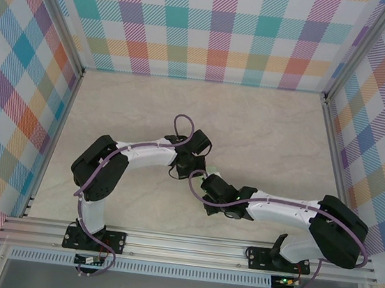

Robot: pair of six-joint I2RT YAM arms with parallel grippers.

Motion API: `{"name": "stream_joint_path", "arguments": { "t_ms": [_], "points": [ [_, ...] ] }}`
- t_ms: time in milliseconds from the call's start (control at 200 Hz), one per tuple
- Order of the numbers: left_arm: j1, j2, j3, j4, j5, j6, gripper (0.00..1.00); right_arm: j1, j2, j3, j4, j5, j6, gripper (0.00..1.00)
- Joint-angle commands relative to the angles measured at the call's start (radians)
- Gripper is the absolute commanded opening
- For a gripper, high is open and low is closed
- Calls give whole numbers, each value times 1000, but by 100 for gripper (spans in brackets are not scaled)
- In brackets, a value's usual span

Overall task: Fold a paper plane with a square sheet of paper (pick it up from the middle)
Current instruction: Fold the wing for the fifth time at the center of the table.

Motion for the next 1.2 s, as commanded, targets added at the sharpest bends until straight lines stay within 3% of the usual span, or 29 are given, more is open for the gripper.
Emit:
{"name": "stream_joint_path", "arguments": {
  "t_ms": [0, 120, 420, 510, 630, 885, 1195],
  "points": [
    [-7, -9, 24, -30, 7, 11, 0, 5, -9, -15, 18, 7, 5, 7],
    [-6, -28, 22, -41, -11, 15, 3, 1, -19, -32, 57, -34, 4, 3],
    [0, -165, -3, -93, -141, 4, 43, -102, -137, -160, 262, -280, 26, 1],
    [0, -211, -32, -77, -173, -1, 46, -143, -157, -196, 322, -361, 43, 1],
    [0, -264, -88, -8, -172, -7, 43, -208, -168, -242, 395, -472, 75, 1],
    [-5, -289, -209, 204, -80, -15, 22, -354, -151, -322, 545, -673, 168, 1],
    [-38, -235, -281, 439, 37, -18, 17, -475, -40, -349, 635, -812, 252, 1]
  ]
}}
